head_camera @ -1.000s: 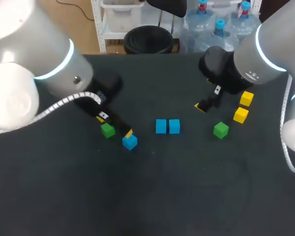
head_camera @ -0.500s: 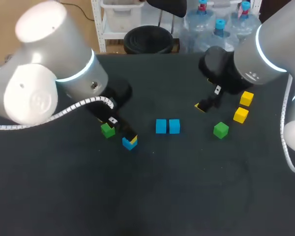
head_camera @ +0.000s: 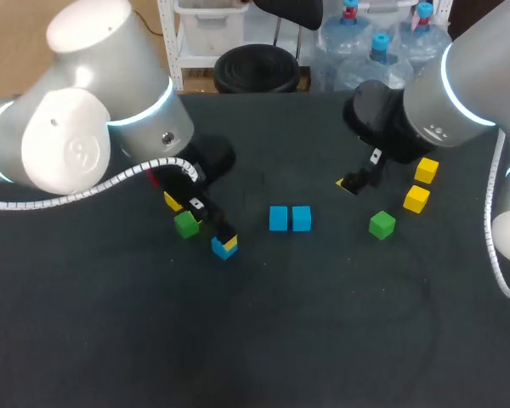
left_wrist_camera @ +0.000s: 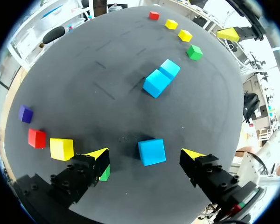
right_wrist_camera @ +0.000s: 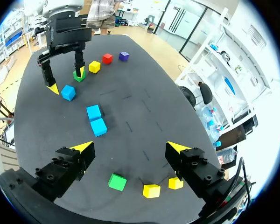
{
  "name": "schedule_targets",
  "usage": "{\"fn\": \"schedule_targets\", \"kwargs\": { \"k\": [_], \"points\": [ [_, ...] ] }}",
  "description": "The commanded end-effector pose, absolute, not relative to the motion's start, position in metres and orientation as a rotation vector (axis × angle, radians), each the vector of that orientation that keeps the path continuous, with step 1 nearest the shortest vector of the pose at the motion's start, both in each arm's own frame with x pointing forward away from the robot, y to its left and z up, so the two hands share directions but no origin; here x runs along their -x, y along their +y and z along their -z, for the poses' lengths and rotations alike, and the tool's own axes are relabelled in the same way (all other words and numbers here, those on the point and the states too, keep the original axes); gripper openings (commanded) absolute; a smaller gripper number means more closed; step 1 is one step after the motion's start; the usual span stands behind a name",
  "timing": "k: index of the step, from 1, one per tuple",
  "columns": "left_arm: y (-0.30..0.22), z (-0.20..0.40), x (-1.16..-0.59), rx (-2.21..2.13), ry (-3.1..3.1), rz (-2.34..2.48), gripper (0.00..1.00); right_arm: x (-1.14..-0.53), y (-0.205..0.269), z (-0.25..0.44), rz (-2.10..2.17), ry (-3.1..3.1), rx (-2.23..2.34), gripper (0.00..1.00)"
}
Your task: Place the blue cubes, place green cubes on the blue cubes, place the yellow cubes on the green cubes, then place the red cubes on the yellow cubes, and place purple cube on the red cubes.
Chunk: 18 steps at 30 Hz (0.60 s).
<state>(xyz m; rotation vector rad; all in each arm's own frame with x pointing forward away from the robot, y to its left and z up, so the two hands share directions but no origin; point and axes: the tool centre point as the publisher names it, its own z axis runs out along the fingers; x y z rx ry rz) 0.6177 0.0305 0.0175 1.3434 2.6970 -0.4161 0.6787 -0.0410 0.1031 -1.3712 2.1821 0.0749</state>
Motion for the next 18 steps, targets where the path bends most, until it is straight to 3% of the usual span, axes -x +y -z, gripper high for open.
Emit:
{"fn": "schedule_targets", "kwargs": {
  "k": [1,12,14,16,18],
  "points": [
    [0.025,-0.014,-0.620,-1.359,2.700,0.411,1.00,-0.675,-0.041,-0.102,-0.064,2.176,1.361,1.00],
    [0.023,-0.004,-0.620,-1.374,2.708,0.388,0.97,-0.675,-0.041,-0.102,-0.064,2.176,1.361,1.00],
    [0.023,-0.004,-0.620,-1.374,2.709,0.385,0.85,-0.675,-0.041,-0.102,-0.064,2.176,1.361,1.00],
    [0.023,-0.004,-0.620,-1.375,2.710,0.382,0.50,-0.675,-0.041,-0.102,-0.064,2.176,1.361,1.00],
    [0.023,-0.003,-0.621,-1.376,2.713,0.380,0.48,-0.675,-0.041,-0.102,-0.064,2.176,1.361,1.00]
  ]
}}
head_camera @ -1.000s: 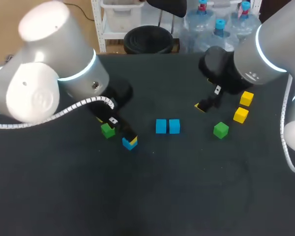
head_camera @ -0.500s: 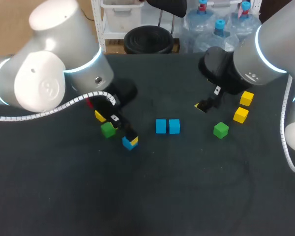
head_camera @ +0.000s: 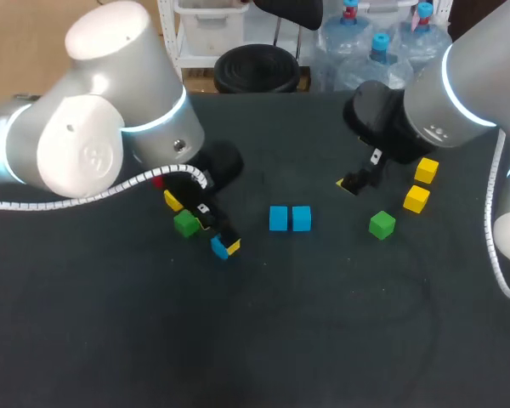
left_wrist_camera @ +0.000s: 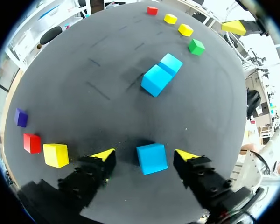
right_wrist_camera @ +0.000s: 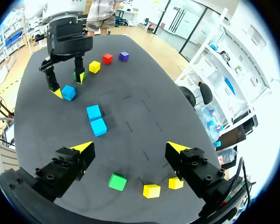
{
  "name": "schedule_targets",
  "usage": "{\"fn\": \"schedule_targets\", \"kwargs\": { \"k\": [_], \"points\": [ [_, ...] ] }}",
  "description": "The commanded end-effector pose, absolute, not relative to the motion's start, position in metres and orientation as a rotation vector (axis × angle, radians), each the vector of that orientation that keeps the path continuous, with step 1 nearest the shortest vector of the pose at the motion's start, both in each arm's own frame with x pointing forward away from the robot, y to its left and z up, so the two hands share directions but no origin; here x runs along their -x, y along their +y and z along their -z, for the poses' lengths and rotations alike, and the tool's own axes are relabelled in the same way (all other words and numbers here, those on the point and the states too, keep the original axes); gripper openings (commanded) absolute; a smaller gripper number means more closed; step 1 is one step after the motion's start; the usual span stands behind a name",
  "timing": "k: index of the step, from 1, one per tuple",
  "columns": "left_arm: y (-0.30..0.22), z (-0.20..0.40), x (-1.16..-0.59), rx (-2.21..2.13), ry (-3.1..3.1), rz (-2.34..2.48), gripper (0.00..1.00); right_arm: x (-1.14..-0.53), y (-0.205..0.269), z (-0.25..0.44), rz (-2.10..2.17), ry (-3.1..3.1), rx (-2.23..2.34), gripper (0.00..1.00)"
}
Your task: Place the blue cubes, place green cubes on the blue cubes, place the yellow cubes on the green cubes, then place the red cubes on the yellow cubes, and place purple cube on the red cubes.
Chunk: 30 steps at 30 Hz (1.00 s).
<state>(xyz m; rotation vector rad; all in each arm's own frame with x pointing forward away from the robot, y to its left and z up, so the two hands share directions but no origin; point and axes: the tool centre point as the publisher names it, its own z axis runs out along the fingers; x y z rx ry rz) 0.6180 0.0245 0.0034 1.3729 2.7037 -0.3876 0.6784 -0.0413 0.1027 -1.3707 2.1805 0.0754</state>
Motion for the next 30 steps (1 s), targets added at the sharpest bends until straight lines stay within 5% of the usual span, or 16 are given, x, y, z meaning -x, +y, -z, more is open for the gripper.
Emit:
{"fn": "schedule_targets", "kwargs": {
  "k": [1,3,8,30],
  "points": [
    [0.023,-0.003,-0.621,-1.375,2.714,0.380,0.46,-0.675,-0.041,-0.102,-0.064,2.176,1.361,1.00],
    [0.023,-0.002,-0.621,-1.374,2.716,0.378,0.38,-0.675,-0.041,-0.102,-0.064,2.176,1.361,1.00],
    [0.023,-0.002,-0.621,-1.377,2.716,0.379,0.00,-0.675,-0.041,-0.102,-0.064,2.176,1.361,1.00],
    [0.032,-0.015,-0.627,-1.742,2.442,0.392,0.00,-0.675,-0.041,-0.102,-0.064,2.176,1.361,1.00]
  ]
}}
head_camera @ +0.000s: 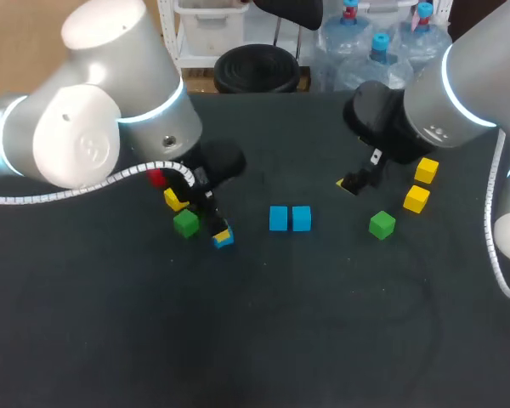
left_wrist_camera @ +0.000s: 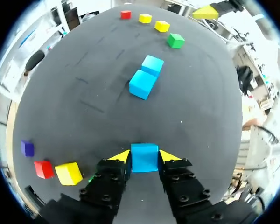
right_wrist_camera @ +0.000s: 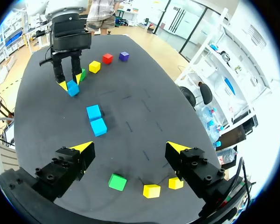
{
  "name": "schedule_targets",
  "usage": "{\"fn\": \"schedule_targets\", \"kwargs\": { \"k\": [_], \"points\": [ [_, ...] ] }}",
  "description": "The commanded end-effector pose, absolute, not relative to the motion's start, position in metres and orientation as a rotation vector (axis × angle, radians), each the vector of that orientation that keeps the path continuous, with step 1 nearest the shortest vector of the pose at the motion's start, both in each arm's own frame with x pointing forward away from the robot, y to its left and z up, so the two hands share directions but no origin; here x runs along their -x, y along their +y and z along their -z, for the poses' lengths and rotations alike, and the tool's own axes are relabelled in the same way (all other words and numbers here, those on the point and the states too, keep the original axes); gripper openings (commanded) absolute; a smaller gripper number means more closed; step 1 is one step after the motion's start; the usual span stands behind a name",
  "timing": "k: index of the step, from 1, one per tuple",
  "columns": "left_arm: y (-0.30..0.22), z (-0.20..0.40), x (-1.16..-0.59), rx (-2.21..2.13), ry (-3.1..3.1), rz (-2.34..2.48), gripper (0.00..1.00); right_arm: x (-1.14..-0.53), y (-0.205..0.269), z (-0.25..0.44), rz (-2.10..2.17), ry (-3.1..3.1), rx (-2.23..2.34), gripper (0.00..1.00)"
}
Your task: Place the blue cubes, place green cubes on the blue cubes, place the yellow cubes on the green cubes, then place the red cubes on the yellow cubes, and place purple cube on the red cubes.
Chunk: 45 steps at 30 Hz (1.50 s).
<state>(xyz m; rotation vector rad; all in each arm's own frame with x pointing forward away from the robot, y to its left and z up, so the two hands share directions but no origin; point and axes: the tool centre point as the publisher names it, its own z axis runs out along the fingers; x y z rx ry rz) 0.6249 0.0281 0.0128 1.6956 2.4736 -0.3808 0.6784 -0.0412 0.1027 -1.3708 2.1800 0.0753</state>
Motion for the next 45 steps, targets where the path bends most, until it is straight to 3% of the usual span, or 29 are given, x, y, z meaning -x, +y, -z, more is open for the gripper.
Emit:
{"fn": "schedule_targets", "kwargs": {
  "k": [1,45],
  "points": [
    [0.033,-0.015,-0.628,-1.765,2.424,0.386,0.00,-0.675,-0.041,-0.102,-0.064,2.176,1.361,1.00],
    [-0.017,-0.017,-0.648,-2.238,2.061,0.414,0.00,-0.675,-0.041,-0.102,-0.064,2.176,1.361,1.00]
  ]
}}
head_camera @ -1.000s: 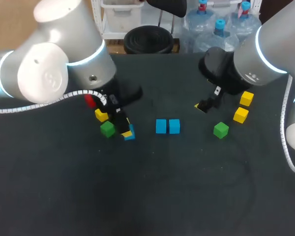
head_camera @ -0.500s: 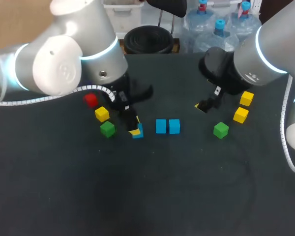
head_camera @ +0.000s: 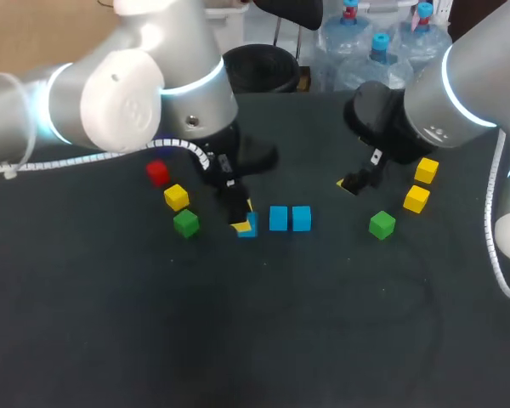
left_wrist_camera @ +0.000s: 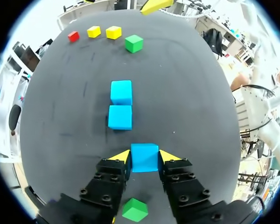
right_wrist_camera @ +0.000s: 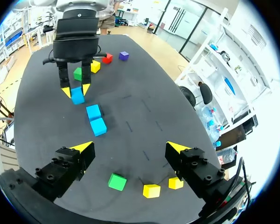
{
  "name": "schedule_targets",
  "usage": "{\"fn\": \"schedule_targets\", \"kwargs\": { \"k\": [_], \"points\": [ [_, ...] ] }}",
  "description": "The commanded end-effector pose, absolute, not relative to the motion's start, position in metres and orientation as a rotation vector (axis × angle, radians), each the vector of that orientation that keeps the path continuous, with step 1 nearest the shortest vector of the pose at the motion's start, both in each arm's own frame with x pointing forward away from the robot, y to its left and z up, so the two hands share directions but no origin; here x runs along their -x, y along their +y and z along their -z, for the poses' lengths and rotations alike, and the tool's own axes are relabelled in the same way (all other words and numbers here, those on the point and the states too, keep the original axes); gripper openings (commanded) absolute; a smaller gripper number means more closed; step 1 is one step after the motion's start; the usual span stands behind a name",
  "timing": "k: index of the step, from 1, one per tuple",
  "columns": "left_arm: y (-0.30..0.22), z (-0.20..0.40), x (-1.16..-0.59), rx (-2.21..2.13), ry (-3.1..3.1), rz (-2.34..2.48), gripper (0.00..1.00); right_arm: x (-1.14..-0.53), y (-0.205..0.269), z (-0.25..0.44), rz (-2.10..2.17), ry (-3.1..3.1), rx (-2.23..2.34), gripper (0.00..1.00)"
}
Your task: Place the blue cubes, place green cubes on the blue cubes, place the yellow cubes on the green cubes, then place the red cubes on the yellow cubes, and place purple cube on the red cubes.
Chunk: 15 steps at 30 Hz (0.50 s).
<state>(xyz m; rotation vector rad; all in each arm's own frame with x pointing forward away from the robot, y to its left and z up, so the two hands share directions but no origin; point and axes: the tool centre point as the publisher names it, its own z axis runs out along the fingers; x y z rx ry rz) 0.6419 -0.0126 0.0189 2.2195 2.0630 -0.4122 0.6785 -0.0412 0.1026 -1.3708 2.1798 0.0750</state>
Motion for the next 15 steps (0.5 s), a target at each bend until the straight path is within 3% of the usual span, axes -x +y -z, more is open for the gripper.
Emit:
{"fn": "schedule_targets", "kwargs": {
  "k": [1,15],
  "points": [
    [-0.0174,-0.0166,-0.6481,-2.246,2.054,0.413,0.00,-0.6754,-0.0415,-0.1021,-0.064,2.176,1.361,1.00],
    [-0.0262,-0.0113,-0.6572,-2.297,2.030,0.404,0.00,-0.6754,-0.0415,-0.1021,-0.064,2.176,1.361,1.00]
  ]
}}
